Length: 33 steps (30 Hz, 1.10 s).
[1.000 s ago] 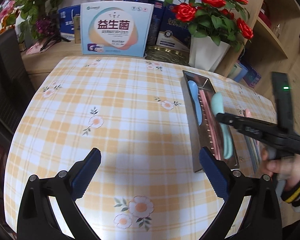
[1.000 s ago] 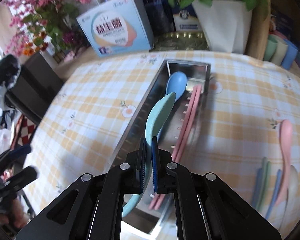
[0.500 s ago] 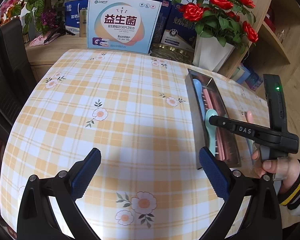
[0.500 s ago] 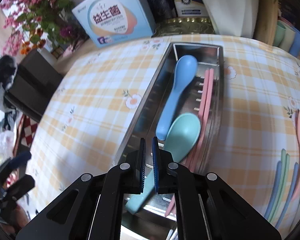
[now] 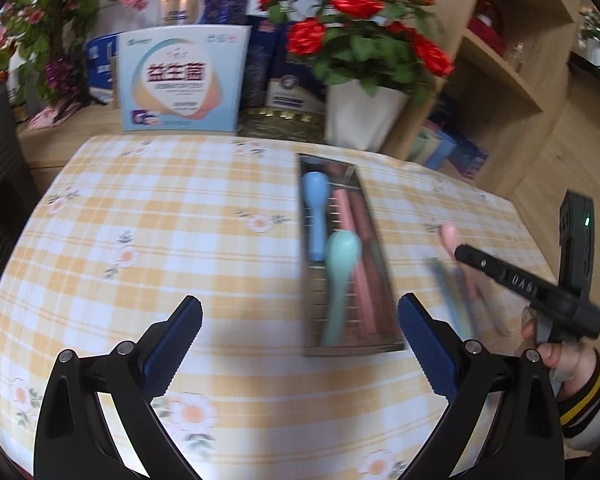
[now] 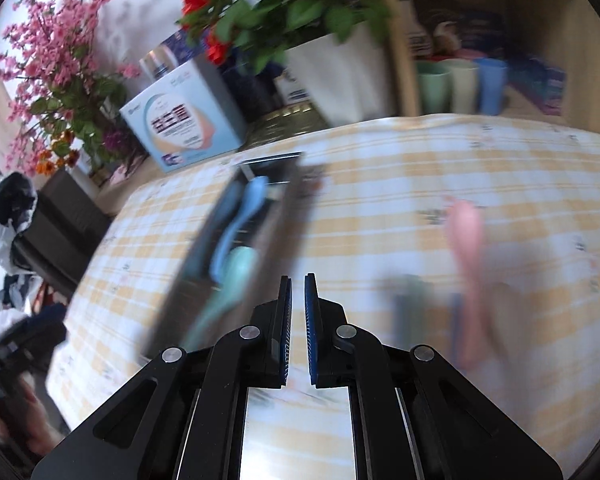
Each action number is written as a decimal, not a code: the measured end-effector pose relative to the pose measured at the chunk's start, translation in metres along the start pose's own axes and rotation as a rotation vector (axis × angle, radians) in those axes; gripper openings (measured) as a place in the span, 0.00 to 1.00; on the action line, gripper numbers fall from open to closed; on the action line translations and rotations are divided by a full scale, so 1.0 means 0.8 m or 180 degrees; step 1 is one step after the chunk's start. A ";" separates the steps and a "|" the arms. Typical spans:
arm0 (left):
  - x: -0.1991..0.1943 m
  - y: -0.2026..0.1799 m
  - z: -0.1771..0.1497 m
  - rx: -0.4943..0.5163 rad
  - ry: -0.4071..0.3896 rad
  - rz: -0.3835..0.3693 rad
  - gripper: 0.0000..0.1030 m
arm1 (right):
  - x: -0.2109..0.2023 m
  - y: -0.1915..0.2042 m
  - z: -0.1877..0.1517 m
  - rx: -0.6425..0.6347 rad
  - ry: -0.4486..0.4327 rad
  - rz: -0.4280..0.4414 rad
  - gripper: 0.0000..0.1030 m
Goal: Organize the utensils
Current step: 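Close the left tool on a blue chopstick while the right tool grasps the cream spoon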
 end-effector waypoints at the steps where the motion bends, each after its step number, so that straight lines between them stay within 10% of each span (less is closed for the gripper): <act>1: 0.001 -0.013 -0.001 0.0018 -0.0005 -0.0049 0.90 | -0.007 -0.010 -0.002 -0.0015 -0.0023 -0.0029 0.07; 11: 0.025 -0.126 -0.021 0.0239 0.0178 -0.0475 0.48 | -0.065 -0.121 -0.030 -0.0277 -0.0233 -0.0398 0.07; 19: 0.077 -0.213 -0.070 0.0406 0.0605 -0.0734 0.41 | -0.073 -0.160 -0.041 -0.0251 -0.0351 -0.0517 0.07; 33: 0.140 -0.222 -0.122 0.0266 0.1069 -0.0430 0.23 | -0.072 -0.174 -0.052 -0.0167 -0.0392 -0.0475 0.07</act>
Point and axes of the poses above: each gripper's, at about its wrist camera, not at the fingertips, and x roughly the way its jaws point, y to its left, z to its top, the point moved 3 cm from there along x, roughly the way its jaws point, and after that the axes turned 13 degrees about -y, right-handed, at the moved point
